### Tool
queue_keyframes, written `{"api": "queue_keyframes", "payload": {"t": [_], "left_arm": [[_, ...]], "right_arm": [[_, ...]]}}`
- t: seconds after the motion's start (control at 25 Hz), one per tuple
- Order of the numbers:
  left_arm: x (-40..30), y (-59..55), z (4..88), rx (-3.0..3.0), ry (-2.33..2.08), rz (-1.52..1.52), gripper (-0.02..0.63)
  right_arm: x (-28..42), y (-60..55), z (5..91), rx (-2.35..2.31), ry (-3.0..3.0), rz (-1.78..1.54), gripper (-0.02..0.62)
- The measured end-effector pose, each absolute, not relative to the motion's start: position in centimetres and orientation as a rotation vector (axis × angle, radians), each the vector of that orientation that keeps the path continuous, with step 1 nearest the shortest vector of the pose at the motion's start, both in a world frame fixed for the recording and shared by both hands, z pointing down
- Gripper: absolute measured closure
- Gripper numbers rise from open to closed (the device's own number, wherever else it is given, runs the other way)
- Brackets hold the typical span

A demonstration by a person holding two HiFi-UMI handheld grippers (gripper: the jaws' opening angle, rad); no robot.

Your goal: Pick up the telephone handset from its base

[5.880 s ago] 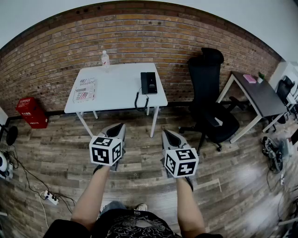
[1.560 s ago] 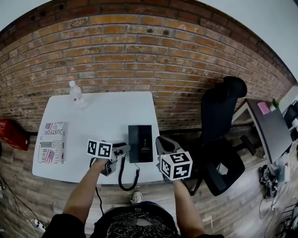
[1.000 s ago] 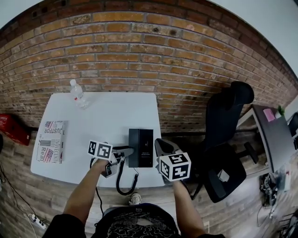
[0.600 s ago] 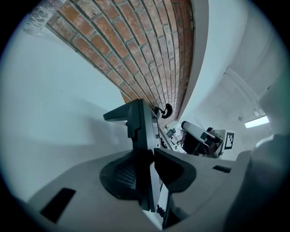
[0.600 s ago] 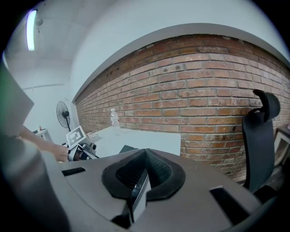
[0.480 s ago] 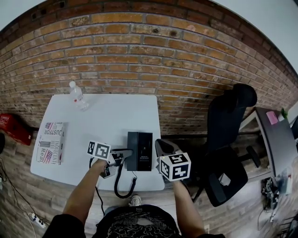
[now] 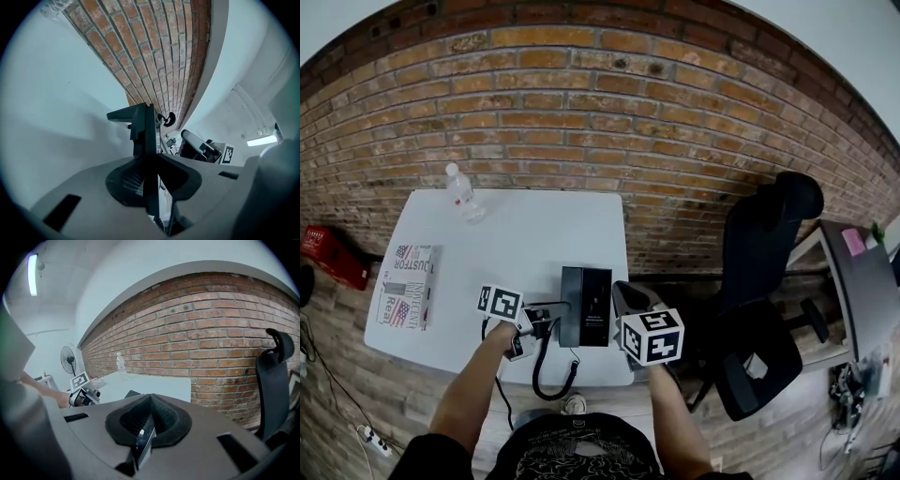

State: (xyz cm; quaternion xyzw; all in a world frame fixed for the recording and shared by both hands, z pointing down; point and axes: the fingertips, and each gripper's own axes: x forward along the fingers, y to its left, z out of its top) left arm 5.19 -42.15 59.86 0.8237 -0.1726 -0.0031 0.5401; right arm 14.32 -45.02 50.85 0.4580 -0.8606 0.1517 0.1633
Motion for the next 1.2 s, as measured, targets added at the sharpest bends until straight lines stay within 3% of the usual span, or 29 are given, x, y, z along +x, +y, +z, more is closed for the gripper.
{"api": "queue_keyframes", "payload": {"t": [0.56,1.2], "left_arm": [[4.1,-41.2,58.7,1.964,-0.475,-0.093,0.532],[-2.8,-38.0,53.8,1.997,-0.629,-0.240,0.532]], "right_arm": [[13.2,-43.7,50.3,1.298,-2.471,0.429,0.595],[5.8,-40.6,48.4,1.149,-2.556,0.391,0.595]]}}
